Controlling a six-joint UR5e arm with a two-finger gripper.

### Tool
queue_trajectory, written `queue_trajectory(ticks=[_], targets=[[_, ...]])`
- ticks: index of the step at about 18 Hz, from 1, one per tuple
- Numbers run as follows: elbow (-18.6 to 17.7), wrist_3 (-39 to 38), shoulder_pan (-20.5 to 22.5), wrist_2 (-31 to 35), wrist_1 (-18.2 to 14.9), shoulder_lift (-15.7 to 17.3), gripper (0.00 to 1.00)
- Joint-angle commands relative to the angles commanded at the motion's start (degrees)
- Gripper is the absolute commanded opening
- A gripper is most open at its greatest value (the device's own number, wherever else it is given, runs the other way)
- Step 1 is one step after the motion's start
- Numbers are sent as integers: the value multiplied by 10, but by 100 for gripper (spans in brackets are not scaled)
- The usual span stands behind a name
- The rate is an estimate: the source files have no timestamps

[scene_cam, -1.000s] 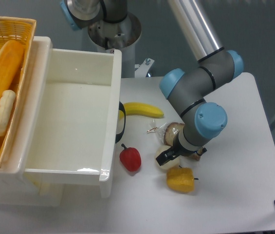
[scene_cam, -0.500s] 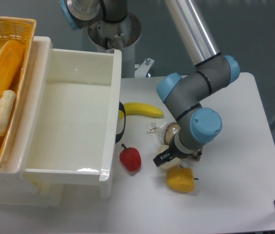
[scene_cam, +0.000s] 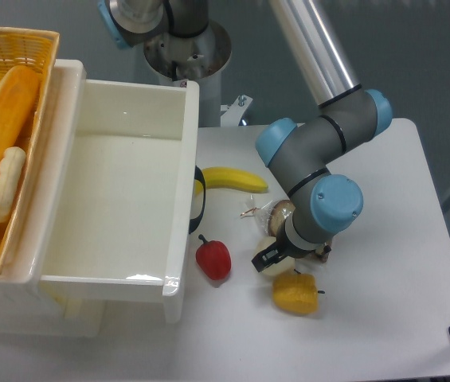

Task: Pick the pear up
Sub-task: 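Close the gripper around the pale pear, then lift the held pear up off the table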

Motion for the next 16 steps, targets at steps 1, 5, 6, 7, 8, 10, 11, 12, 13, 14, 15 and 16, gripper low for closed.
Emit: queue_trajectory(ticks=[1,5,6,7,8,10,11,12,13,14,15,16], targets=[[0,0,1,0,0,1,26],[2,21,5,2,1,23,25],[2,37,8,3,1,28,25],[2,54,9,5,1,36,25],[3,74,12,12,0,45,25],[4,118,25,25,1,60,25],[5,142,26,31,1,66,24],[11,164,30,33,0,69,24],[16,180,36,33,1,72,24],[23,189,41,33,1,77,24],[29,194,49,33,1,84,24],[33,204,58,33,1,91,24]])
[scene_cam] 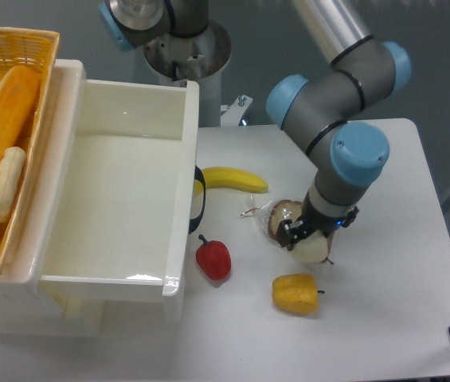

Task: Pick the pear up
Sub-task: 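Lift the held pear up off the table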

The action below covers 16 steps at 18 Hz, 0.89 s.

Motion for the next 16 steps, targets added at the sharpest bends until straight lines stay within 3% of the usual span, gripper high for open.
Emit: queue_trajectory(ticks=[8,9,10,11,16], targets=[[6,156,36,8,-5,36,22],[5,190,43,15,-8,40,26],[5,223,46,19,-9,41,36],[5,248,47,21,-10,42,37],[7,323,59,24,-33,46,27]])
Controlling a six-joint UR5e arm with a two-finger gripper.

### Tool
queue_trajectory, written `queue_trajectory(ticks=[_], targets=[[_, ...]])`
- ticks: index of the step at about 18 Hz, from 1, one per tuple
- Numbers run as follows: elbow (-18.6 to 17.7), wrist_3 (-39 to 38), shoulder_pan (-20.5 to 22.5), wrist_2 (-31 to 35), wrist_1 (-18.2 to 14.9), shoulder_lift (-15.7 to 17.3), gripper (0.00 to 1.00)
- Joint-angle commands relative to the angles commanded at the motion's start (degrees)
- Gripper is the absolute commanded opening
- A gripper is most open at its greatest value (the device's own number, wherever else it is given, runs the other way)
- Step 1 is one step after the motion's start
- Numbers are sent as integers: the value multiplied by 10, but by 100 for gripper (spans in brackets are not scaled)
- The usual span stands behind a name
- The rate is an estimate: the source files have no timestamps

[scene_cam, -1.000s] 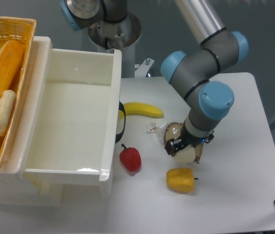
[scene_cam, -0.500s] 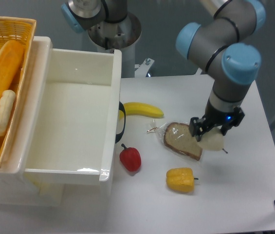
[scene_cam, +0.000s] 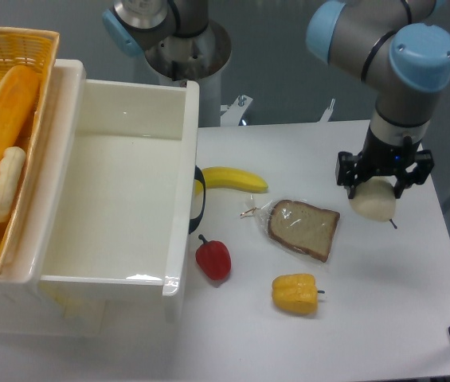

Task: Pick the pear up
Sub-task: 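Lift the held pear up off the table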

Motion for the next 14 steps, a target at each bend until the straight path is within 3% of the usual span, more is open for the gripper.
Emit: queue_trajectory(ticks=[2,8,11,14], targets=[[0,1,1,0,-2,1,21],[4,4,0,0,-8,4,20],[22,58,-1,4,-32,4,19],[24,72,-3,22,-33,3,19]])
